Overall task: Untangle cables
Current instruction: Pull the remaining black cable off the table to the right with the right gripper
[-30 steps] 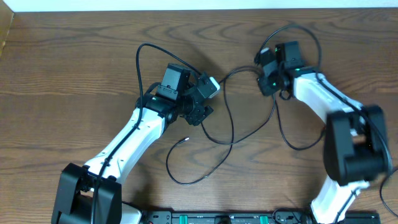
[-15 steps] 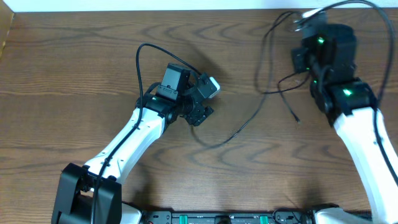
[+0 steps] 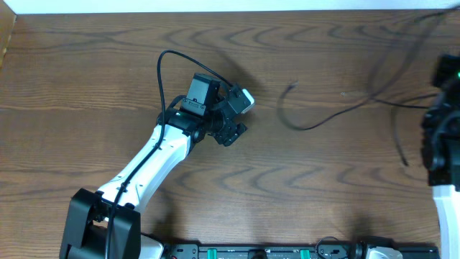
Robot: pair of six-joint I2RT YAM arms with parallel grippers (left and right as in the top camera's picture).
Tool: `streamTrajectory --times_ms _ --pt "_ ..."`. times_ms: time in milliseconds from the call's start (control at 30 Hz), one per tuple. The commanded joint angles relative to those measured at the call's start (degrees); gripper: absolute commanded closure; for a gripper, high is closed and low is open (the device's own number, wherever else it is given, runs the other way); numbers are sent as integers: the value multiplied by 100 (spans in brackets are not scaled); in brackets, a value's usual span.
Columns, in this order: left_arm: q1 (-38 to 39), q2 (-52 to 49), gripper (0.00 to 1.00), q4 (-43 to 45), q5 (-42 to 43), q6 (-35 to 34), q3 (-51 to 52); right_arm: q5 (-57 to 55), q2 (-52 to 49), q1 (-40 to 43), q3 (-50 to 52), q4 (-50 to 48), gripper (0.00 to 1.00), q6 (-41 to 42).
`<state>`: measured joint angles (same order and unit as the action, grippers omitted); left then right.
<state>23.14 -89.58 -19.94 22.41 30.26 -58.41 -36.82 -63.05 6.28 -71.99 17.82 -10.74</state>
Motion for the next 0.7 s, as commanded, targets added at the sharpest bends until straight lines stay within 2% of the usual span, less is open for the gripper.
streamTrajectory --times_ms 0,400,667 --pt "9 -66 26 -11 90 50 4 -332 195 601 -72 -138 99 236" --pt "9 -66 26 -28 90 50 4 -352 -39 2957 -72 -868 99 973" --pt "9 -66 25 -96 90 50 4 -155 -732 4581 -72 -953 99 1681"
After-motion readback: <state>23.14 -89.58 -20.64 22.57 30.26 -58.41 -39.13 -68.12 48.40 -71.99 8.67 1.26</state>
